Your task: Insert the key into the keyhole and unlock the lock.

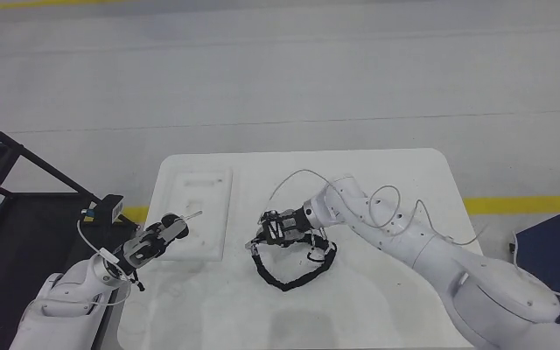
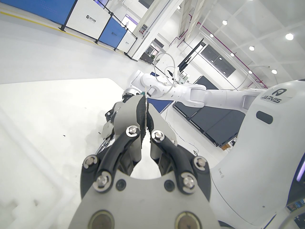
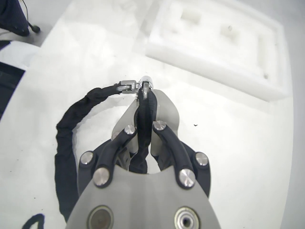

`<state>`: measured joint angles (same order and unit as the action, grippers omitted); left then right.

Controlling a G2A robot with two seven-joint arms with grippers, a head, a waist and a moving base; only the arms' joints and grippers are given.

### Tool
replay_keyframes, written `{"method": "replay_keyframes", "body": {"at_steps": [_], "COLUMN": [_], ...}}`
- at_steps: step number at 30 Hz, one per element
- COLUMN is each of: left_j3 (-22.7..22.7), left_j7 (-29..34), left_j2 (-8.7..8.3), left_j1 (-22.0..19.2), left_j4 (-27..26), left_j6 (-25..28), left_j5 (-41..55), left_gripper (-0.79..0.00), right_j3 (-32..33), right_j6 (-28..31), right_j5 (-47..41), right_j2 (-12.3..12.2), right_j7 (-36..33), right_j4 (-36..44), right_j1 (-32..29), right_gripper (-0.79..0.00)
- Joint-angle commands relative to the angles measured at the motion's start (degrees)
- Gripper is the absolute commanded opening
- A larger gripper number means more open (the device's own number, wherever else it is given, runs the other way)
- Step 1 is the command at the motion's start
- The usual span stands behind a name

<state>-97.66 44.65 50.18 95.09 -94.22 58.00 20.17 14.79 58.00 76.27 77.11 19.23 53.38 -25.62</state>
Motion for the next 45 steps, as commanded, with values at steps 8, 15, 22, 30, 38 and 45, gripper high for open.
{"method": "replay_keyframes", "body": {"at_steps": [8,15,22,30,38,45], "left_j3": [0.0,0.0,0.0,0.0,0.0,0.0], "left_j7": [0.0,0.0,0.0,0.0,0.0,0.0], "left_j2": [0.0,0.0,0.0,0.0,0.0,0.0], "left_j1": [0.0,0.0,0.0,0.0,0.0,0.0], "left_j4": [0.0,0.0,0.0,0.0,0.0,0.0], "left_j6": [0.0,0.0,0.0,0.0,0.0,0.0], "left_j5": [0.0,0.0,0.0,0.0,0.0,0.0], "left_gripper": [-0.785,-0.785,-0.785,-0.785,-0.785,-0.785], "right_j3": [-4.4,-1.6,0.8,0.8,0.8,0.8], "right_j6": [0.0,-0.1,0.0,0.0,0.0,0.0], "right_j5": [-1.2,-12.5,-18.0,-18.0,-18.0,-18.0], "right_j2": [-10.6,-16.0,-18.0,-18.0,-18.0,-18.0], "right_j7": [27.1,27.2,27.1,27.1,27.1,27.1], "right_j4": [5.1,11.6,14.6,14.6,14.6,14.6], "right_j1": [-1.4,-6.6,-10.4,-10.4,-10.4,-10.4], "right_gripper": [-0.785,-0.785,-0.785,-0.785,-0.785,-0.785]}}
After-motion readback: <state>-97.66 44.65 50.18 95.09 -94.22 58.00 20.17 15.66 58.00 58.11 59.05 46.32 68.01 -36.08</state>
